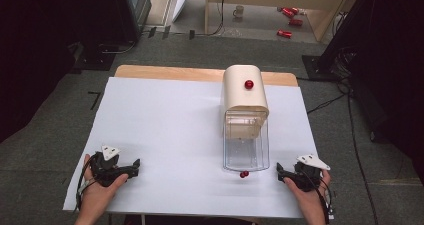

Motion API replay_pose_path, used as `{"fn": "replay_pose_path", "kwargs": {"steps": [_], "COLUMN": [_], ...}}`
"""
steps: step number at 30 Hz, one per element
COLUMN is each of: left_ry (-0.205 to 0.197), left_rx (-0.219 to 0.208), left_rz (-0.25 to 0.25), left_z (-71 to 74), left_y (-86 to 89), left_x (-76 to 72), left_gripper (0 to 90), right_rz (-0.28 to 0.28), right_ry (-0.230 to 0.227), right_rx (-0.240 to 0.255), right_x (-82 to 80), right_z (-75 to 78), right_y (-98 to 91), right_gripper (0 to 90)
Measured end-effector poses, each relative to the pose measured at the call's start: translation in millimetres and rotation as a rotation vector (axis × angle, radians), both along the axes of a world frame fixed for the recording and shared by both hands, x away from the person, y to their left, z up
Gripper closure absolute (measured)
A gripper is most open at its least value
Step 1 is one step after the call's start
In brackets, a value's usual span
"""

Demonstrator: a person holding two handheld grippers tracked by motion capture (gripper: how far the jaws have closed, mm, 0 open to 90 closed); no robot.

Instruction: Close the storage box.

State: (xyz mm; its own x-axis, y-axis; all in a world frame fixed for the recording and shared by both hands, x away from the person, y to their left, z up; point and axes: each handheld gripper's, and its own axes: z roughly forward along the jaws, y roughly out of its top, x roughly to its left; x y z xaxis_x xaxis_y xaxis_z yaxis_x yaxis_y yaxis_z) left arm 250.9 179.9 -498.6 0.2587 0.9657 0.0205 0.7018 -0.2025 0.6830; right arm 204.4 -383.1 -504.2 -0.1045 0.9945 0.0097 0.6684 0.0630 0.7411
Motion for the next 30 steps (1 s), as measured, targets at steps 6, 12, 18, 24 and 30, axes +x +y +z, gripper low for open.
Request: {"fn": "replay_pose_path", "kwargs": {"steps": [6,12,18,24,30], "left_ry": [-0.002,-0.002,-0.002,-0.002,-0.002], "left_rx": [0.001,0.001,0.001,0.001,0.001], "left_rz": [0.0,0.0,0.0,0.0,0.0], "left_z": [-0.1,-0.1,-0.1,-0.1,-0.1], "left_y": [-0.2,-0.2,-0.2,-0.2,-0.2], "left_x": [-0.3,-0.3,-0.3,-0.3,-0.4], "left_gripper": [0.0,0.0,0.0,0.0,0.0], "right_rz": [0.003,-0.004,0.012,0.032,0.051], "right_ry": [-0.007,0.008,-0.007,-0.01,-0.019], "right_rx": [-0.011,0.002,0.007,0.024,0.03], "right_x": [-1.3,-8.2,-16.7,-24.4,-30.5], "right_z": [0.9,4.6,12.7,26.3,35.1], "right_y": [1.5,7.2,16.2,27.7,35.9], "right_gripper": [12.7,13.0,13.0,13.1,13.1]}}
